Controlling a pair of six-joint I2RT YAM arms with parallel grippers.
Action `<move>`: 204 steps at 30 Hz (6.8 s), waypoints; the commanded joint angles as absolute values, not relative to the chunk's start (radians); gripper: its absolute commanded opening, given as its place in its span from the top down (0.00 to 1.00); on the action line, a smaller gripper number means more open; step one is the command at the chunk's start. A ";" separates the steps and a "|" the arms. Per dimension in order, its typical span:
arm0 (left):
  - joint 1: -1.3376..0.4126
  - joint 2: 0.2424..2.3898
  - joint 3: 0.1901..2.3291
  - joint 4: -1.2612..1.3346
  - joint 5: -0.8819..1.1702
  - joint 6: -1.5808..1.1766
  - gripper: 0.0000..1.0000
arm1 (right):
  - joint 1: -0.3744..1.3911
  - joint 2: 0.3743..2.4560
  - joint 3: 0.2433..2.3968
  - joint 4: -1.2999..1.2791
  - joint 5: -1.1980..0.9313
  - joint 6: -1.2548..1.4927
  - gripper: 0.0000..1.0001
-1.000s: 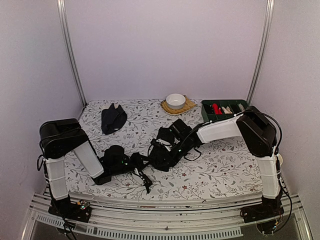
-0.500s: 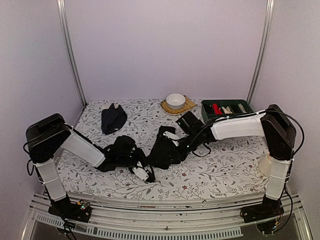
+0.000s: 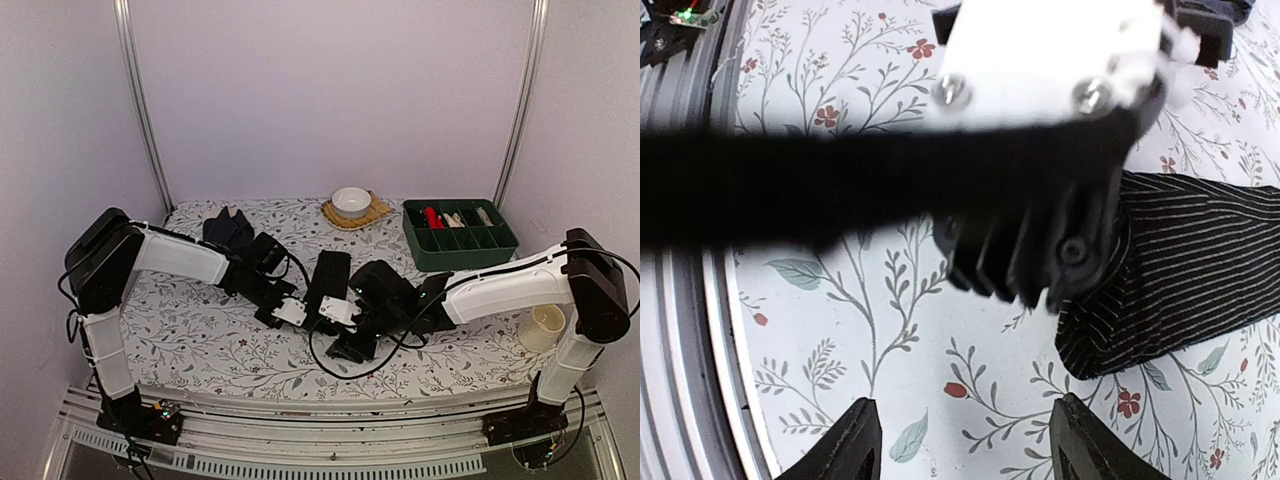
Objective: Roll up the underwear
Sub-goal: Roll the underwear at the center of the board.
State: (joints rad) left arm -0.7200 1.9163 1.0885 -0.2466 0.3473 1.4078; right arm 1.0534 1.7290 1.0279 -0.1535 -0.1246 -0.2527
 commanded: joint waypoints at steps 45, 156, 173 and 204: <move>-0.586 2.339 1.663 -1.067 0.597 1.273 1.00 | 1.171 2.042 1.097 0.145 0.402 -0.622 0.51; -0.825 1.785 0.490 0.616 0.187 1.605 0.58 | 0.873 2.259 1.516 -0.467 -0.733 -0.175 0.96; -0.820 1.798 0.697 0.102 0.179 1.445 1.00 | 0.873 2.109 1.447 -0.425 -0.618 -0.203 0.66; -0.668 2.217 1.446 -0.963 0.561 1.284 0.98 | 1.279 1.789 0.939 0.076 0.355 -0.487 0.34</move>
State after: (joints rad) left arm -0.6781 2.1304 1.4452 -0.7834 0.5888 1.2900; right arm 1.2633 1.7134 0.8970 0.0059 0.1951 -0.4049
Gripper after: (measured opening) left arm 0.066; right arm 0.665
